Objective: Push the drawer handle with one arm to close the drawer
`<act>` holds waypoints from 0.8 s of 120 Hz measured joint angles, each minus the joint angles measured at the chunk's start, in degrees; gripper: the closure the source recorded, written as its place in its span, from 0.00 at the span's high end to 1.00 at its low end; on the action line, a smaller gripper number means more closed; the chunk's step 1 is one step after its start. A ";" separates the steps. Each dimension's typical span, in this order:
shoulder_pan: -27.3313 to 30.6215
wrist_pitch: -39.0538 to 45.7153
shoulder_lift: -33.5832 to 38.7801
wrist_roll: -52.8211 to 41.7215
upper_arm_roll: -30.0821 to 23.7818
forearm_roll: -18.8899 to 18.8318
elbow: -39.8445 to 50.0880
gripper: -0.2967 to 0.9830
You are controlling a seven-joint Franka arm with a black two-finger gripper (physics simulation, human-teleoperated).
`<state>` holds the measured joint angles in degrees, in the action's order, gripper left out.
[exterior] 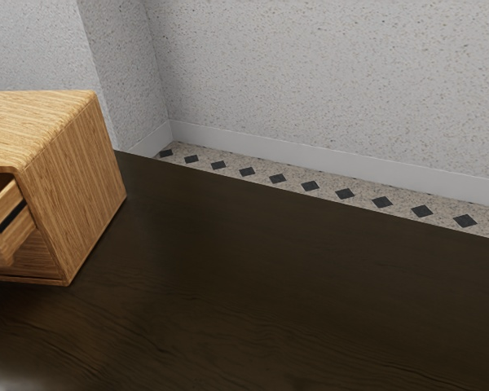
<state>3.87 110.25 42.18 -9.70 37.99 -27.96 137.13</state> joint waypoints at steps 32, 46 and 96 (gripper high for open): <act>0.16 3.57 -3.85 -1.06 -0.29 2.36 -1.39 0.21; 0.50 5.22 -5.66 -1.57 -0.66 3.44 -1.73 0.21; 3.18 10.41 -12.00 -4.35 -3.84 9.49 -4.47 0.21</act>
<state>7.05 120.66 30.18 -14.05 34.14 -18.47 132.66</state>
